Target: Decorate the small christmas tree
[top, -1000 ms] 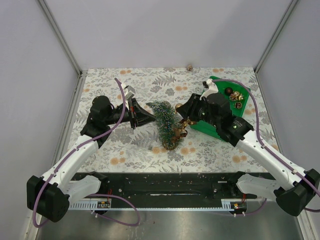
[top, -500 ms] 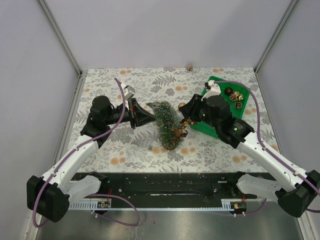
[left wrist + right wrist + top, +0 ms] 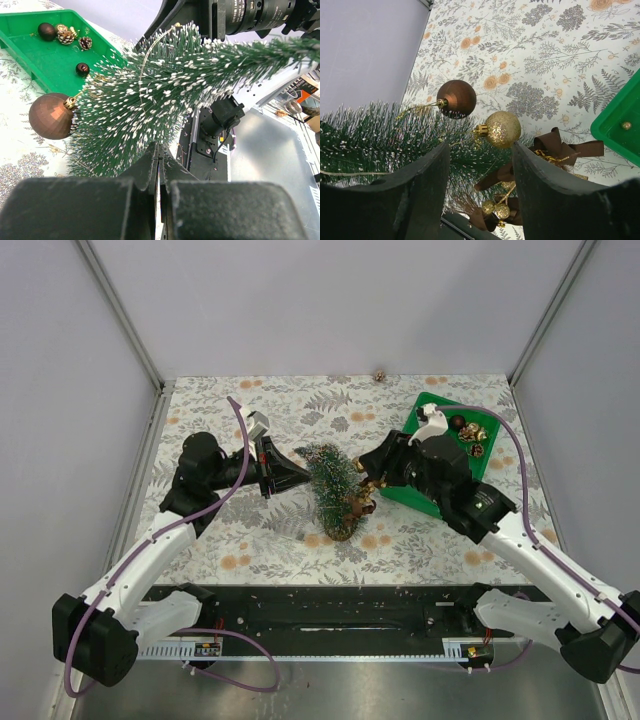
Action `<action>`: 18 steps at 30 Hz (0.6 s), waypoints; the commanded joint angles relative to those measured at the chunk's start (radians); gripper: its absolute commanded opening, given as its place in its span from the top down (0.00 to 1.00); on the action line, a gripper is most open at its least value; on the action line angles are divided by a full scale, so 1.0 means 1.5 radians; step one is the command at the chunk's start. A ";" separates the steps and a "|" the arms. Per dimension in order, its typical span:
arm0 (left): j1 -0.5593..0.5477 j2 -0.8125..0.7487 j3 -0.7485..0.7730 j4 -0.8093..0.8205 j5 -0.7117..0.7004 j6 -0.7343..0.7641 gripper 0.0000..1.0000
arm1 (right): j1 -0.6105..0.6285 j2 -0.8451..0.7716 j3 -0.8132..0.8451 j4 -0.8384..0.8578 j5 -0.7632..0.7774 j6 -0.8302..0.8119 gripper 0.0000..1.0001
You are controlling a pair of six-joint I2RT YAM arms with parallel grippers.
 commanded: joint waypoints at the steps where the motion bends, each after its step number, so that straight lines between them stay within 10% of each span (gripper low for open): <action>1: 0.002 -0.014 -0.001 0.039 0.006 -0.001 1.00 | 0.005 -0.024 -0.010 0.012 -0.001 -0.002 0.39; 18: 0.008 -0.029 -0.005 0.008 0.000 0.015 0.96 | -0.132 0.052 0.134 -0.122 0.116 -0.065 0.29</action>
